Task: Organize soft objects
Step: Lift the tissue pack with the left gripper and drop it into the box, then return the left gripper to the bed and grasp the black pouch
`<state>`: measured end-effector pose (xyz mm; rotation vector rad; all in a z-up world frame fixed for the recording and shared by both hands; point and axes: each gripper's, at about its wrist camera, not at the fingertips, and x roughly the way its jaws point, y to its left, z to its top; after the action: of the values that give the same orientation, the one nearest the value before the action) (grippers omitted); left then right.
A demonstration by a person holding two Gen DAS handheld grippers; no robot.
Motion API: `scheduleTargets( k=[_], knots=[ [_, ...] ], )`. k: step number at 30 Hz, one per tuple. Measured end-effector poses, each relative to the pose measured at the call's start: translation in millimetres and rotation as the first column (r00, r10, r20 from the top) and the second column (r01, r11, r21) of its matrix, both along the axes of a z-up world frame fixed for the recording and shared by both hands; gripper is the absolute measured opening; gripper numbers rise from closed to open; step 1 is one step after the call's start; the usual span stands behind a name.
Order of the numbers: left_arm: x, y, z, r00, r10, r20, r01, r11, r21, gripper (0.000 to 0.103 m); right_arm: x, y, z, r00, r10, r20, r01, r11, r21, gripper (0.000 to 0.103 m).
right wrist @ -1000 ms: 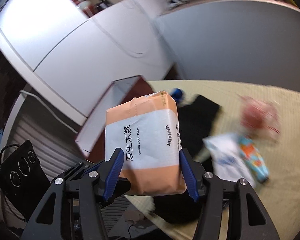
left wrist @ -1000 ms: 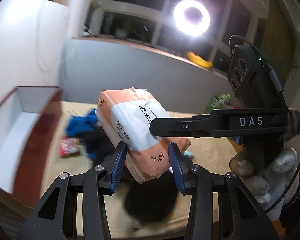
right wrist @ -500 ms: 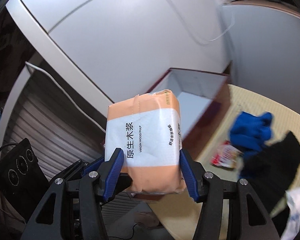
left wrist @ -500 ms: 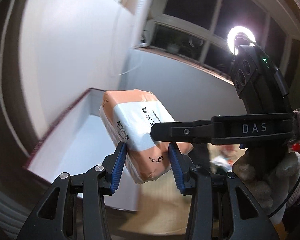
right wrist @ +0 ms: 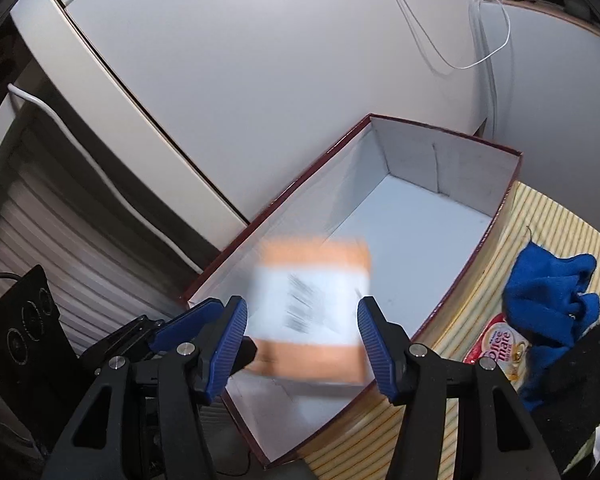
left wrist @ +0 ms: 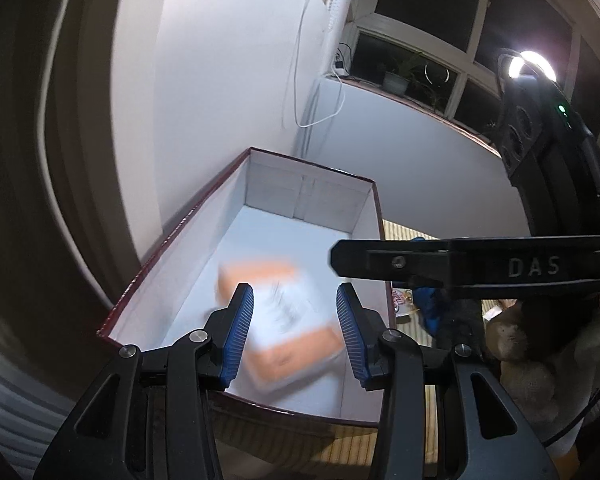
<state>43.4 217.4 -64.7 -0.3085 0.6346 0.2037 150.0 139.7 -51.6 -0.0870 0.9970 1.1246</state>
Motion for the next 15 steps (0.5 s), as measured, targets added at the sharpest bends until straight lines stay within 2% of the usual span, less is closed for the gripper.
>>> scheduleTargets(
  k=[5,8,11,15],
  knots=[
    [-11,1,6,1.000,0.013,0.028,-0.012,1.000,-0.009,0.042,-1,-27,9,0.999,-0.033,0.022,0.032,0.999,0.014,0.061],
    [-16,-8,11,0.999,-0.002,0.046,0.002,1.000,-0.007,0.042,-2,-53,17,0.995,-0.055,0.080,0.055,0.998,0.003,0.061],
    [-19,-16,14,0.998,-0.021,0.059,0.021,1.000,-0.009,0.042,-4,-88,25,0.988,-0.082,0.130,0.082,0.997,0.005,0.061],
    [-22,-36,16,0.995,-0.066,0.075,0.067,0.998,-0.021,0.042,-3,-146,39,0.980,-0.143,0.139,0.135,0.988,0.069,0.061]
  ],
)
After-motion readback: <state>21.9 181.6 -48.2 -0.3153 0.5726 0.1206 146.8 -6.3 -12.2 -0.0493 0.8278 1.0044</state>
